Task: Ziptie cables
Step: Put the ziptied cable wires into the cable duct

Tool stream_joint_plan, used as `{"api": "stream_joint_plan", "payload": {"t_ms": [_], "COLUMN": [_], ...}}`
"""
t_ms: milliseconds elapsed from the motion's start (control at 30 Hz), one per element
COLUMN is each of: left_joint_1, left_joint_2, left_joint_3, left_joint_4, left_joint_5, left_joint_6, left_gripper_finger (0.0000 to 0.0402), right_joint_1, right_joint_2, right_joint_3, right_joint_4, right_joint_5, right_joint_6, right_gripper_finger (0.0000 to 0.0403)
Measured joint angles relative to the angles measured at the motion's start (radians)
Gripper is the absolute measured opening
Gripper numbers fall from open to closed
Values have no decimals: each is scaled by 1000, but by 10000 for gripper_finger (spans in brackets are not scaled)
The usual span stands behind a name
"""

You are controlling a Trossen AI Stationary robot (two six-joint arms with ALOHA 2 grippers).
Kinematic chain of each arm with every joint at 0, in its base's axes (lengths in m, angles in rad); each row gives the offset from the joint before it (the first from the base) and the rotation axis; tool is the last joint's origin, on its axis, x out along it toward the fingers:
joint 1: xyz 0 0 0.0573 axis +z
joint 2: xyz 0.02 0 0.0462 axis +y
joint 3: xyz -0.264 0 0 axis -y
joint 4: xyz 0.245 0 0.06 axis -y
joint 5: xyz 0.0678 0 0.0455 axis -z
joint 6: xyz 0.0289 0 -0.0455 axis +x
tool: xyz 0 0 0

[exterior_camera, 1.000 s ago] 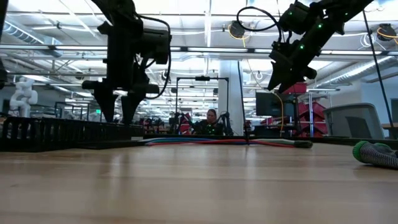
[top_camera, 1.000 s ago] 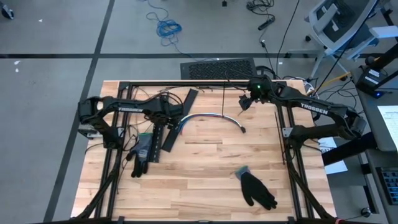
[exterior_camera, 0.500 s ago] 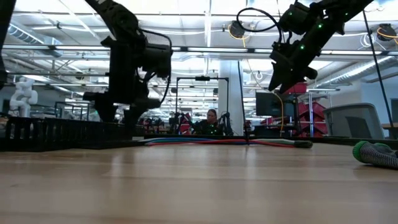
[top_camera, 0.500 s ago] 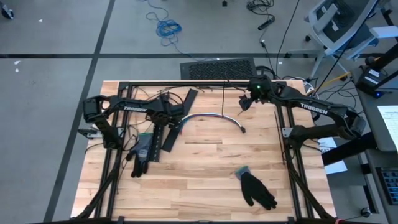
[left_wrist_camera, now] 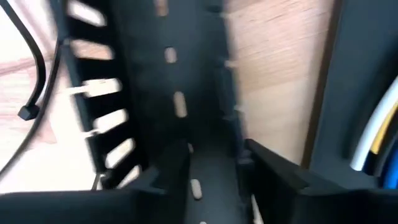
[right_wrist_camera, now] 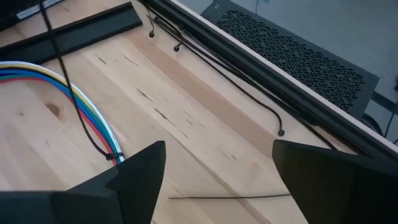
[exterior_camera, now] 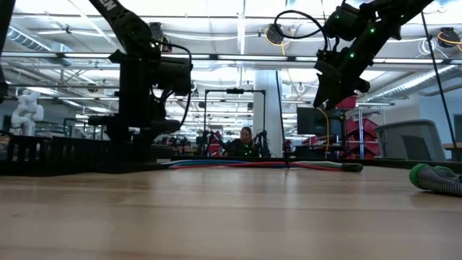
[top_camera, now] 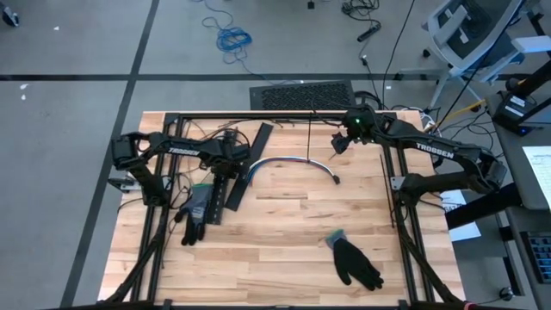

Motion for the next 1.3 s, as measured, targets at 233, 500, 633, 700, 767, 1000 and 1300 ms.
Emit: {"api": "stream_joint_plan", "payload": {"t_ms": [233,500,633,700,767,1000,1300], "left_joint_1": [-1,1,1,-2,-20,-184,-365], "left_joint_2": [2,-78,-138,-167,-196,-283,-137], "left_joint_3": [8,139,228,271,315,421,420], "left_joint_4": [-3,-79,-97,-100,-101,-141,-35], "left_joint_5": [6,-60,-105,-94,-60,166,191], "left_joint_6": [13,160,279,388,537,958,1001], "left_gripper_finger": [10,3,2,2,2,1,0], "right_joint_1": [0,0,0,0,0,-22,-126], "right_joint_2": [0,0,0,0,0,0,-13], "right_joint_3": [0,0,0,0,0,0,0], "right_joint_4": [0,0,-1,-3,-13,-76,-123], "right_joint_5": [-1,4,5,5,7,64,62], "right_joint_6": [38,41,41,43,44,32,40], "right_gripper_finger": [288,288,288,288,288,288,288]}}
